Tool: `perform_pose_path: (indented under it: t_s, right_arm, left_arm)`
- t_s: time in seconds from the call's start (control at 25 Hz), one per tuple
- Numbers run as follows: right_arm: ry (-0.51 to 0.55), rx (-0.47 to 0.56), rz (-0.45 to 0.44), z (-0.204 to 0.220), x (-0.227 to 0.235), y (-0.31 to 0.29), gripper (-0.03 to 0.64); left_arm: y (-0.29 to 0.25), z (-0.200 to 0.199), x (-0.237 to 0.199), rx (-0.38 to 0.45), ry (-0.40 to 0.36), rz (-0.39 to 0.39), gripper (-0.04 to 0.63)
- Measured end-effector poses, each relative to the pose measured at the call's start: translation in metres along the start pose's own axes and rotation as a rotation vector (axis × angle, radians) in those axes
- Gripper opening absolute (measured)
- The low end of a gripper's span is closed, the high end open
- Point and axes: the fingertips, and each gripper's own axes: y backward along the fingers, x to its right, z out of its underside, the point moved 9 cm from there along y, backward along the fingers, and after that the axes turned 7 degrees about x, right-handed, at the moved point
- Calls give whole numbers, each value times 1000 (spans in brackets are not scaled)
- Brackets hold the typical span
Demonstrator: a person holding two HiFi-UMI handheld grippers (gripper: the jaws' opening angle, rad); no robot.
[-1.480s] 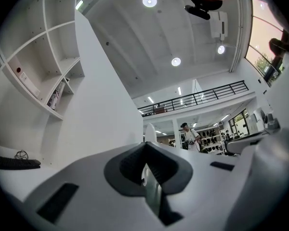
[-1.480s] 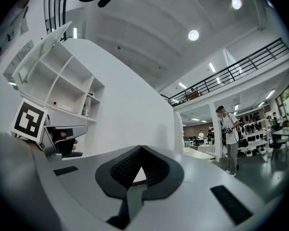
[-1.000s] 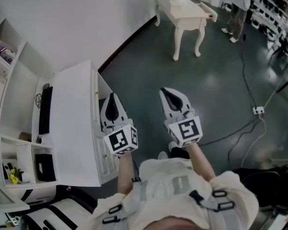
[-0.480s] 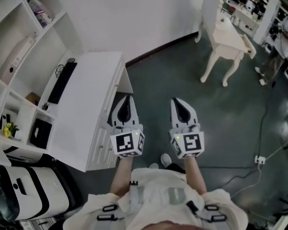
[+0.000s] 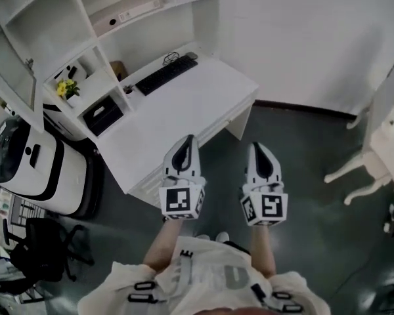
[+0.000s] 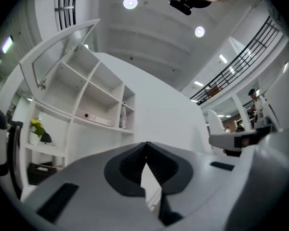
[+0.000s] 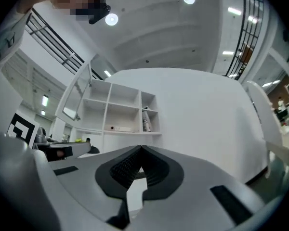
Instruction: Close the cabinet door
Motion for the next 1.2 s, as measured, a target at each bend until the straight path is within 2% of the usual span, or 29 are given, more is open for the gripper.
perform_pose_path:
  t_s: [0.16, 0.28, 0.4, 0.52, 0.8, 0.96, 1.2]
  right_arm:
    - [-28, -1, -187, 4, -27, -45, 3]
    - [-53, 14, -344, 6, -61, -75, 3]
    - [-64, 28, -506, 6, -101, -98, 3]
    - [-95, 40, -610, 8, -140, -118, 3]
    - [-169, 54, -738, 16, -211, -147, 3]
    - [-187, 56, -777, 23, -240, -160, 3]
    - [-188, 5, -782, 42, -270, -164, 3]
  left_arm:
    - [15, -12, -44, 2, -64, -199, 5]
    - [23, -18, -72, -6, -114, -308, 5]
    - [40, -31, -91, 15, -117, -417, 5]
    - [61, -42, -116, 30, -139, -514, 5]
    - [111, -52, -173, 41, -157, -697, 5]
    - [124, -57, -196, 19, -187, -741, 5]
    - [146, -62, -229, -8, -215, -795, 5]
